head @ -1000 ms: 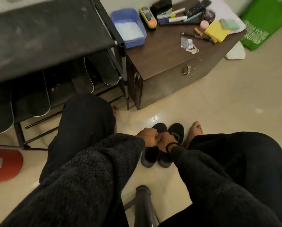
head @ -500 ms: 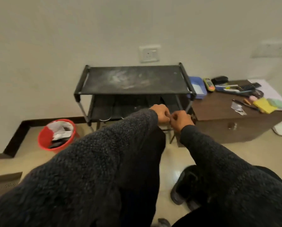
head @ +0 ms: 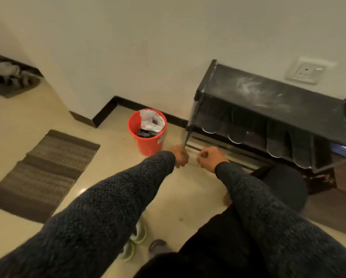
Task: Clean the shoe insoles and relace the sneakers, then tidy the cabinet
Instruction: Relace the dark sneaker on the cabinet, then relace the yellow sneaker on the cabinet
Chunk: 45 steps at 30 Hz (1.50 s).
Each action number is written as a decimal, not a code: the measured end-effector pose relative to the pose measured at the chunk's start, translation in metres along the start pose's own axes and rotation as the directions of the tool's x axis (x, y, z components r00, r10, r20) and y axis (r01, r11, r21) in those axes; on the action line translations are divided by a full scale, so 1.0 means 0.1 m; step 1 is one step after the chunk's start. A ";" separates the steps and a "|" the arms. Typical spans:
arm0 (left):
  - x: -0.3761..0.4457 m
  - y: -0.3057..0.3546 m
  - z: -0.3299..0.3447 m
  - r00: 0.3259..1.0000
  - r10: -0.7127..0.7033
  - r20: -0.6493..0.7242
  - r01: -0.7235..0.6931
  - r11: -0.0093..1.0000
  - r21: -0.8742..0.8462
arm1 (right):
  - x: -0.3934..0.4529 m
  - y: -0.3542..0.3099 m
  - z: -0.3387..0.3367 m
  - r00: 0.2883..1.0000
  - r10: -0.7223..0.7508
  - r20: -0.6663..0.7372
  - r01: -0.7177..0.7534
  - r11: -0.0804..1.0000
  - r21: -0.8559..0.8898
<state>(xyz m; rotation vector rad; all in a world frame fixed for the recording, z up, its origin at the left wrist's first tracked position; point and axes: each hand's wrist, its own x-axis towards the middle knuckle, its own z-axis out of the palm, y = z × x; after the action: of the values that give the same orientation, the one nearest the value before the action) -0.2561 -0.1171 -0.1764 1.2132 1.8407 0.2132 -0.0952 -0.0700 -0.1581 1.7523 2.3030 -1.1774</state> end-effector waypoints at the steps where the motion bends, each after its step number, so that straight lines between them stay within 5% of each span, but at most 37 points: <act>1: 0.00 -0.22 0.06 0.998 -0.057 0.026 0.057 0.998 -0.027 | 0.00 -0.02 0.21 0.998 0.011 0.059 -0.010 1.000 -0.010; 6: 0.00 -1.24 0.61 0.927 -0.373 0.047 0.376 0.922 -0.092 | -0.04 -0.16 0.93 0.931 0.081 0.355 -0.045 0.993 -0.109; 10: -0.18 -1.78 1.21 0.848 -0.528 0.035 0.529 0.848 -0.029 | -0.11 -0.39 1.36 0.906 0.071 0.416 -0.006 0.988 -0.156; 17: -0.49 -2.43 2.15 0.680 -0.658 0.325 0.723 0.675 -0.148 | -0.56 -0.39 2.28 0.832 0.049 0.552 0.089 0.971 -0.221; 21: -0.57 -2.66 2.25 0.724 -0.607 0.327 0.674 0.724 -0.147 | -0.72 -0.15 2.39 0.781 0.109 0.615 0.105 0.948 -0.301; 26: -0.69 -2.68 2.07 0.734 -0.568 0.372 0.645 0.755 -0.120 | -0.56 -0.03 2.20 0.866 0.118 0.486 -0.009 0.975 -0.222; 31: -0.70 -2.59 2.03 0.709 -0.607 0.359 0.697 0.681 -0.225 | -0.52 0.07 2.13 0.877 0.146 0.458 -0.040 0.972 -0.233; 36: -0.81 -2.36 1.94 0.766 -0.643 0.017 0.630 0.745 -0.219 | -0.59 -0.07 2.11 0.878 0.137 0.458 -0.092 0.989 -0.118; 45: -1.08 -1.69 1.45 0.865 -0.438 -0.245 0.406 0.898 -0.171 | -0.57 -0.32 1.91 0.907 0.176 0.381 -0.219 0.973 0.070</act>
<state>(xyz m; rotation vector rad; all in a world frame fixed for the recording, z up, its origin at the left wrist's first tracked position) -0.2445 -0.3340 -0.2941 0.6972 2.2582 0.2458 -0.1787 -0.2278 -0.2521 1.5768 1.8308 -1.4725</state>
